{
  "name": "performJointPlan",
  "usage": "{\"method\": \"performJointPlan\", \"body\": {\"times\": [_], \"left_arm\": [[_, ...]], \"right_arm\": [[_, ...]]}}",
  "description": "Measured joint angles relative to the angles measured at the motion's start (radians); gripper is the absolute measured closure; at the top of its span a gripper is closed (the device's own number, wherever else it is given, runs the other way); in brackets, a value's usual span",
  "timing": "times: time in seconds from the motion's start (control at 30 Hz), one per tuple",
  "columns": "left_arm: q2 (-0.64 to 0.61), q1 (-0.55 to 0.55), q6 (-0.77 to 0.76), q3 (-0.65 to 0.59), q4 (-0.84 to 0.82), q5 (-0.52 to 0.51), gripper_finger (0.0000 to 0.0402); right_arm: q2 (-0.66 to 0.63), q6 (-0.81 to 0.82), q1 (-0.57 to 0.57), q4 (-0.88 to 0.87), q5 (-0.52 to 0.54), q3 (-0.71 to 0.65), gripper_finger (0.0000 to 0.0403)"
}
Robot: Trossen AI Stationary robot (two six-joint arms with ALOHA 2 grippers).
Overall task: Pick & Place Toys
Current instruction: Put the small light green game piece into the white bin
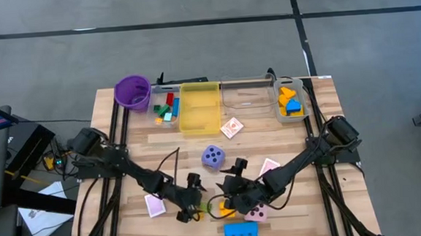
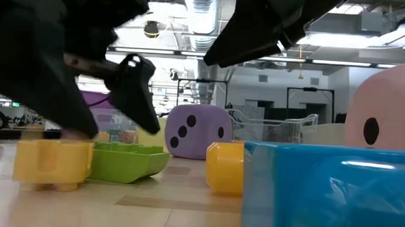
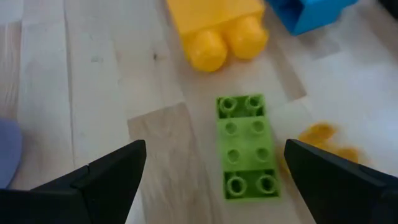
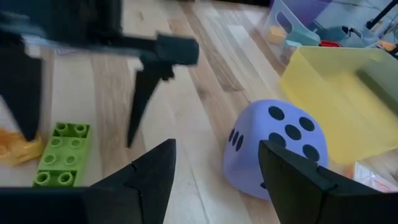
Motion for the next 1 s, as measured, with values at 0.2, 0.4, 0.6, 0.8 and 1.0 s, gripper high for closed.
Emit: {"method": "performJointPlan", "body": {"times": [0.2,0.4,0.6,0.8,1.0], "left_arm": [[0.055,0.006,-0.004,0.0,0.025,-0.004,0.0029],[0.06,0.005,-0.004,0.0,0.028,-0.004,0.0038],[0.06,0.005,-0.004,0.0,0.03,-0.003,0.008],[0.06,0.005,-0.049,0.0,0.039,0.039,0.0163],[0.06,0.005,-0.049,0.0,0.04,0.048,0.0273]], "right_arm": [[0.0,0.049,0.011,0.002,0.0,0.0,0.0181],[0.0,0.056,0.023,0.007,-0.001,0.0,0.0181],[0.0,0.061,0.031,0.013,0.001,0.0,0.0181],[0.0,0.061,0.031,0.033,0.001,0.0,0.0181],[0.0,0.058,0.031,0.046,0.002,0.0,0.0181]]}}
